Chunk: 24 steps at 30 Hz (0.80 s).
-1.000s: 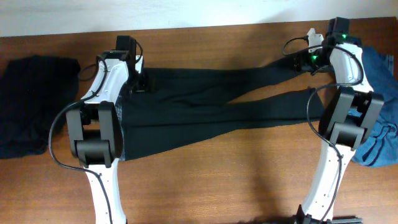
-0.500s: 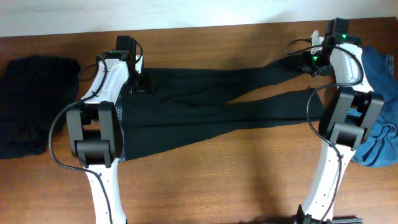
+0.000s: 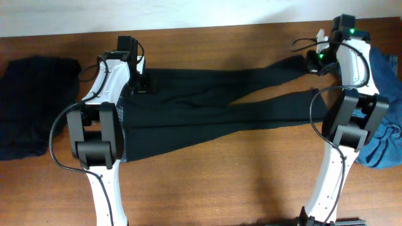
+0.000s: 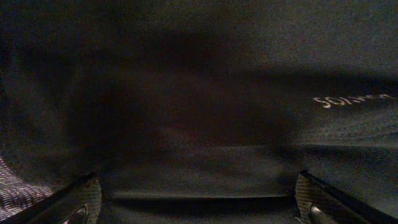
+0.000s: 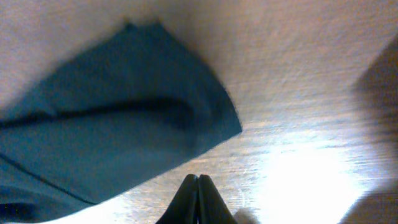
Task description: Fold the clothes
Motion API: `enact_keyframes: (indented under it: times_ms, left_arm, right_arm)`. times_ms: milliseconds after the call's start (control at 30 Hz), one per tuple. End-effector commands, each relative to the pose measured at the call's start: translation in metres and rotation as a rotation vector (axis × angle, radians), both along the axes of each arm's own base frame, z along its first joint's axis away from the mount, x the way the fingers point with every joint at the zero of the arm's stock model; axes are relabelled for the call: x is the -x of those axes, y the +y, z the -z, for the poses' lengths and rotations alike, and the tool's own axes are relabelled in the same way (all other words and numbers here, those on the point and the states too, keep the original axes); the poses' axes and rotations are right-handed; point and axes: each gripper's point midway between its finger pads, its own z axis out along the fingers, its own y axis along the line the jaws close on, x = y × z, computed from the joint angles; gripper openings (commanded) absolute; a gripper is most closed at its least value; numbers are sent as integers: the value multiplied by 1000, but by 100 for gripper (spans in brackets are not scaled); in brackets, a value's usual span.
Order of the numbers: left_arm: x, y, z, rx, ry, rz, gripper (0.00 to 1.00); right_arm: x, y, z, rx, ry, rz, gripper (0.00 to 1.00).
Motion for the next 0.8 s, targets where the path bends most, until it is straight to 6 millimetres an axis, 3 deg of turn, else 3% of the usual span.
enact_keyframes:
  times_ms: [0,33,67,167,333,767]
  left_arm:
    - [10,7,28,-19,65,-10,99]
    - [10,7,28,-19,65,-10,99]
    - [10,7,28,-19,65,-10,99]
    - [10,7,28,-19,65,-10,99]
    - [10,7,28,-19,65,-10,99]
    - [10,7,28,-19,65,-10,99]
  right_arm:
    - [-17,-2,-45,30,-109,-5,18]
    - [-20,-3,-46,34,-122,-5,39]
    - [-21,-4,-46,35,-128,-5,48]
    - [-25,-5,-39,36,-132,-5,57]
    - [-28,-5,-14,27,-112,-5,62]
    - [-30,1,41,-27,-56,-16,62]
